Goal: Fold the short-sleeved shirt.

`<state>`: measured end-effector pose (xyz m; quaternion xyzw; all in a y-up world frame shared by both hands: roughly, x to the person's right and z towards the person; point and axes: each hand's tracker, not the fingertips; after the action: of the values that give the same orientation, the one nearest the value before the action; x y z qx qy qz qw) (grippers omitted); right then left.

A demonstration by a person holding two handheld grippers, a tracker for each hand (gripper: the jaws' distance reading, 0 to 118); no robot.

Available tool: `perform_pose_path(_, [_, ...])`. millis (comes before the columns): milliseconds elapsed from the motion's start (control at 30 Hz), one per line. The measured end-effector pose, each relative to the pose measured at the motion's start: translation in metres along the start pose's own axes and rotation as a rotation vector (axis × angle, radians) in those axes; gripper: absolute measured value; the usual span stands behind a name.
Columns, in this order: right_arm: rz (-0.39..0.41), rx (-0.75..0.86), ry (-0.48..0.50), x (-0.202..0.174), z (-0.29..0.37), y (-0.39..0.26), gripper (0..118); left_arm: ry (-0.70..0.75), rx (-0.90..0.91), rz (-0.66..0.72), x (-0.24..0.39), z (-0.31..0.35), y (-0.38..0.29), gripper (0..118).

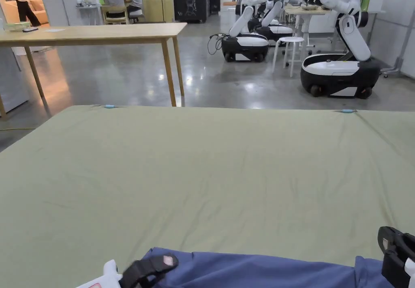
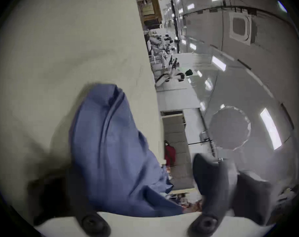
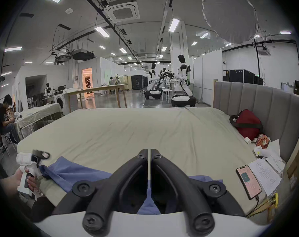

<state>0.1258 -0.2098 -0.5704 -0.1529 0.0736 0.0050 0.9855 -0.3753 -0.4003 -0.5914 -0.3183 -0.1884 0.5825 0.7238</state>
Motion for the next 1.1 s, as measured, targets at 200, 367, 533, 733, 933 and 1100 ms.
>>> perform_pose_path(200, [0.002,-0.01,-0.002,0.001,0.0,-0.002,4,0.157,0.14,-0.029,0.008,0.007,-0.011,5])
perform_pose_path(367, [-0.004,-0.011,0.01,0.0,-0.001,-0.001,4,0.333,0.187,-0.248,0.037,0.045,0.005,5])
perform_pose_path(533, [-0.001,-0.016,0.03,-0.007,-0.002,-0.002,4,0.545,0.216,-0.713,0.115,0.03,-0.017,5])
perform_pose_path(733, [0.021,-0.018,0.036,-0.011,0.003,-0.008,4,0.669,0.031,-1.29,0.195,-0.082,-0.122,5])
perform_pose_path(933, [0.02,-0.031,0.025,0.0,0.007,-0.017,4,0.737,-0.136,-1.362,0.15,-0.185,-0.19,24])
perform_pose_path(1100, [0.001,-0.057,0.031,0.013,0.006,-0.023,4,0.531,-0.107,-1.184,0.152,-0.161,-0.179,98])
